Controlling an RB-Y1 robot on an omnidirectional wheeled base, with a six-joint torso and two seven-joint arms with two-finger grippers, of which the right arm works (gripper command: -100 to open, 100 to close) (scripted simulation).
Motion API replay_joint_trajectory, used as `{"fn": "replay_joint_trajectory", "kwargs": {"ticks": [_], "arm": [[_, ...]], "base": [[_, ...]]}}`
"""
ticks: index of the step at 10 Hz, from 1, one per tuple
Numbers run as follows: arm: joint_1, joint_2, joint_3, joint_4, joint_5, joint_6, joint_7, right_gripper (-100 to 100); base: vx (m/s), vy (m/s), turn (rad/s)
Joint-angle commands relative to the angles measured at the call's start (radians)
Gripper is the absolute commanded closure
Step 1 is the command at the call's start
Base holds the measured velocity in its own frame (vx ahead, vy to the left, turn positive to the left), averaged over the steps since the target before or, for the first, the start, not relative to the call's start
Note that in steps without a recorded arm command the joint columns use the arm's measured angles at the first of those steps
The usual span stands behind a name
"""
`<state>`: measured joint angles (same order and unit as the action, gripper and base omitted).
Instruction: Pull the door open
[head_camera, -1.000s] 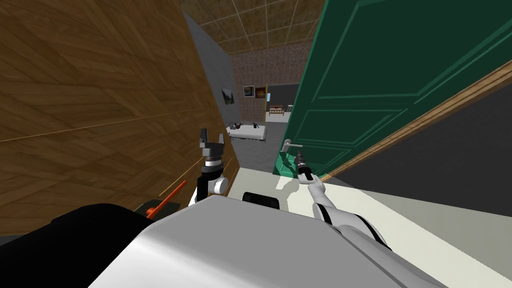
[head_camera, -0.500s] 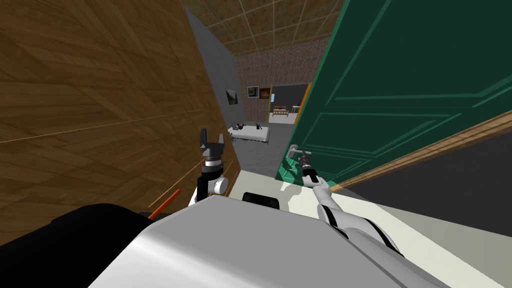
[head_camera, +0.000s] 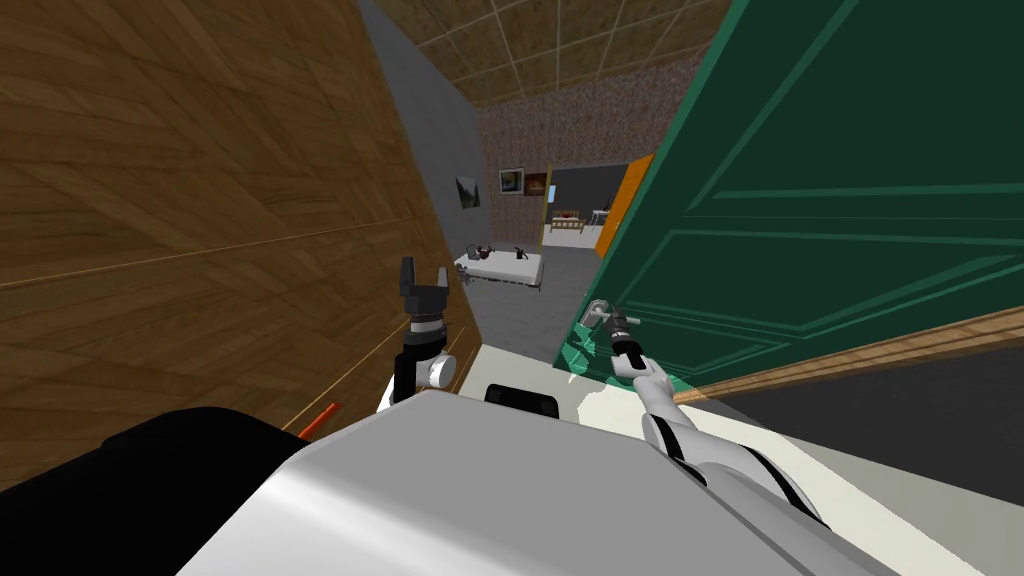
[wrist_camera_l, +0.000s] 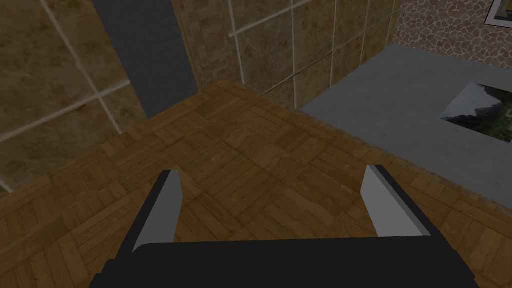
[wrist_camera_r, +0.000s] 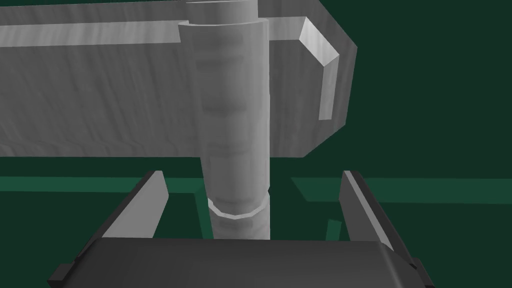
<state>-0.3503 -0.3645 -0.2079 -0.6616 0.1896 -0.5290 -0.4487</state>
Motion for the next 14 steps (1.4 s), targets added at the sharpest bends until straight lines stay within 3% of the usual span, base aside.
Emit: {"fn": "replay_joint_trajectory", "kwargs": {"ticks": [1, 6, 14], "arm": [[0.001, 0.001, 0.000, -0.001, 0.000, 0.001, 0.002, 100], [0.001, 0.001, 0.000, -0.001, 0.000, 0.001, 0.002, 100], [0.007, -0.030, 0.090, -0.001, 0.040, -0.046, -0.095, 100]], "base": [[-0.012, 0.003, -0.009], [-0.015, 0.001, 0.000], [-0.191, -0.086, 0.089]]}}
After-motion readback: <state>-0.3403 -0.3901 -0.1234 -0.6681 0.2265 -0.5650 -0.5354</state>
